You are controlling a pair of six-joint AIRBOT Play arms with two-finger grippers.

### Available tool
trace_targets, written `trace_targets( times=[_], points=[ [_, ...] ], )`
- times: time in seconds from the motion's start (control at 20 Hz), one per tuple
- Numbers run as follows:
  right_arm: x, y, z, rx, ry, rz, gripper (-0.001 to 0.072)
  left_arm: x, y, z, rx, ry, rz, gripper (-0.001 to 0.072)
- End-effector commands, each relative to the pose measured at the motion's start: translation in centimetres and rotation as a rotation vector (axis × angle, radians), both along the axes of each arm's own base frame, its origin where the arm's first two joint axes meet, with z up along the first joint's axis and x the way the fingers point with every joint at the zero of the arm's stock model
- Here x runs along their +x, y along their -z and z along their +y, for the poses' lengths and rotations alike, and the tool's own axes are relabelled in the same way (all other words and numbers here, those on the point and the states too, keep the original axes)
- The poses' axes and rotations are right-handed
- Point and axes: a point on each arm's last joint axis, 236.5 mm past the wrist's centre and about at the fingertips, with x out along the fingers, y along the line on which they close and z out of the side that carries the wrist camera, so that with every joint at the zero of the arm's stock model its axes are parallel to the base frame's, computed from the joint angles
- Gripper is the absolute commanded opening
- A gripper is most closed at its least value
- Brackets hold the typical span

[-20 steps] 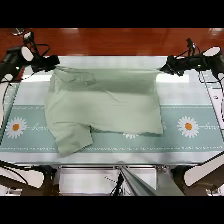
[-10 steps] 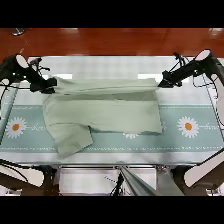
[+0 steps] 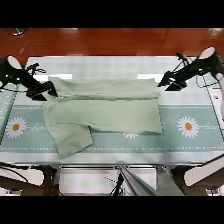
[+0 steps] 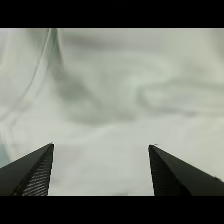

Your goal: Fold the shirts.

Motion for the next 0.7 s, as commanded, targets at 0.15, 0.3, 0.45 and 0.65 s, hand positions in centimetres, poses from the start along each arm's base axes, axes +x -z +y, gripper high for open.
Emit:
trace_targets(
  times=[0.15,0.3,0.45,0.65],
  points=[
    [-7.9,-1.1,-1.3,-0.065,0.125,-0.130,0.0619,-9.8,-1.3,1.5,-0.107,-0.161,0.014,0.0705],
    [-13.2,1.3,2.2,0.041,0.174,-0.143,0.0619,-12.7,-2.1,1.3,-0.217,-0.291,-0.092,0.0705],
    [-15.9,2.1,4.7,0.140,0.198,-0.136,0.0619,-16.6,-0.1,1.8,-0.238,-0.397,-0.024,0.0705],
    [-15.7,1.3,6.0,0.211,0.216,-0.152,0.0618,-16.8,1.1,-1.8,-0.382,-0.433,-0.034,0.0704]
  ],
)
